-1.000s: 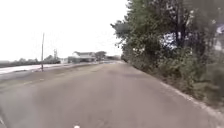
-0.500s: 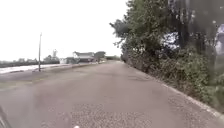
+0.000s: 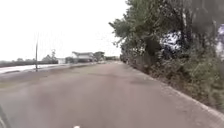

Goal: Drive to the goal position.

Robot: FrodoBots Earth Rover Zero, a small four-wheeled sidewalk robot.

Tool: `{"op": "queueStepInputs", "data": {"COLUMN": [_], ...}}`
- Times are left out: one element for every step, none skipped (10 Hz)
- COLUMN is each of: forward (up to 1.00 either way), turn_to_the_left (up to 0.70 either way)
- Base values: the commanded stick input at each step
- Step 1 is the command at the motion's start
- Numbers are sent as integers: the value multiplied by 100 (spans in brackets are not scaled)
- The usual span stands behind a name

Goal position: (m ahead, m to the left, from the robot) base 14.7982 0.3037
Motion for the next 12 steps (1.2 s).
{"op": "queueStepInputs", "data": {"forward": [100, 100, 100, 100, 100, 100, 100, 100, 100, 100, 100, 100], "turn_to_the_left": [-8, -8, -8, -8, -8, -8, -8, -8, -8, -8, -8, -8]}}
